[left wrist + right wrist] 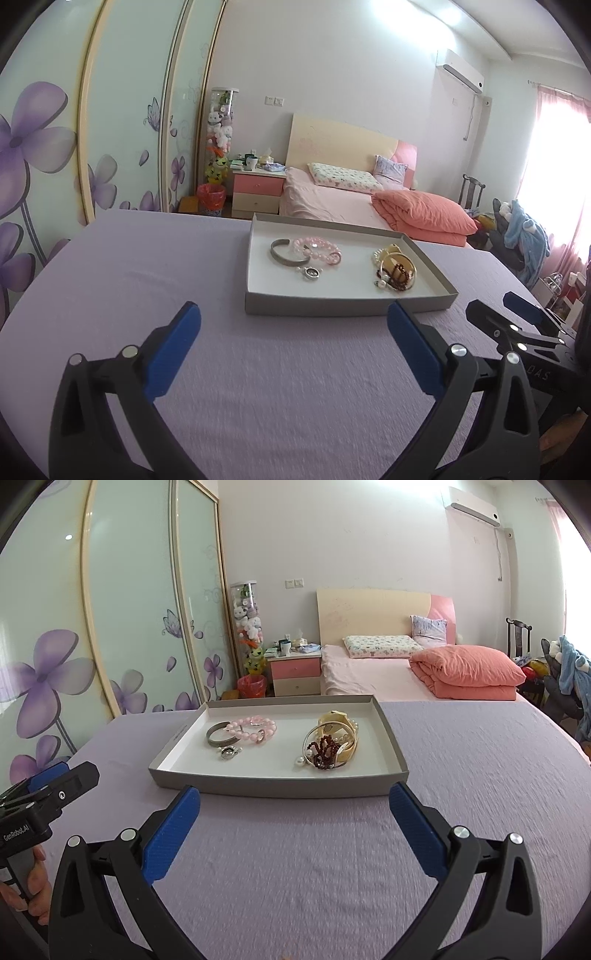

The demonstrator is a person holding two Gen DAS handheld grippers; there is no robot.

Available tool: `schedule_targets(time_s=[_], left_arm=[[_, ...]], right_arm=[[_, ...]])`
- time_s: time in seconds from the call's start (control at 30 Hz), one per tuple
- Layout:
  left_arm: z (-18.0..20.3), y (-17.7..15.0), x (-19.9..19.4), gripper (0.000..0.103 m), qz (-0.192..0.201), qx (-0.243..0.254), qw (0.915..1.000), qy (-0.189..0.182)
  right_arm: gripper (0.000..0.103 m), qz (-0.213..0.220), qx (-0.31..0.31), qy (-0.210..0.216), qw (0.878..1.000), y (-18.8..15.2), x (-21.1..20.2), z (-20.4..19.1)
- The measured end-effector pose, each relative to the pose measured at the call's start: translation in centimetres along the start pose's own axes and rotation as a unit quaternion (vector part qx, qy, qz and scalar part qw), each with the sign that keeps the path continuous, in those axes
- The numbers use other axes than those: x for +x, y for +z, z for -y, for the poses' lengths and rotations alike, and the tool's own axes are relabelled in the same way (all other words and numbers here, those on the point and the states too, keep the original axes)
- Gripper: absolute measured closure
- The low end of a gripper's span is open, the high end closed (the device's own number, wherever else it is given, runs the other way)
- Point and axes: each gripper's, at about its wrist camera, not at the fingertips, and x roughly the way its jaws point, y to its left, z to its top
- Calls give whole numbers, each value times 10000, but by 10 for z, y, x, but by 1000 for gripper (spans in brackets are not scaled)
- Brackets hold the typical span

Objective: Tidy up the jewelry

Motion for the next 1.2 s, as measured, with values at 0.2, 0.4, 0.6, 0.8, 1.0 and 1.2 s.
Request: schedule_targets(time_s=[0.2,0.4,0.6,0.8,1.0,1.2], left_arm=[[1,-5,-9,2,116,36,9999,-22],[5,-9,-13,2,171,78,9998,-64],[6,-10,-11,2,161,92,9998,-78],[7,-12,-9,2,148,107,9998,-113],[7,-10,-6,2,163,114,9997,-170],[8,-8,-4,2,144,124,9996,-198]], right_arm=[[1,131,39,0,9999,-3,-11,0],[1,162,111,60,9998,-5,-12,1],[1,155,112,130,9997,-7,-11,3],[1,129,101,167,9997,-8,-9,2],[1,153,109,152,9997,-7,-10,2],[1,158,107,143,9997,-7,-10,2]])
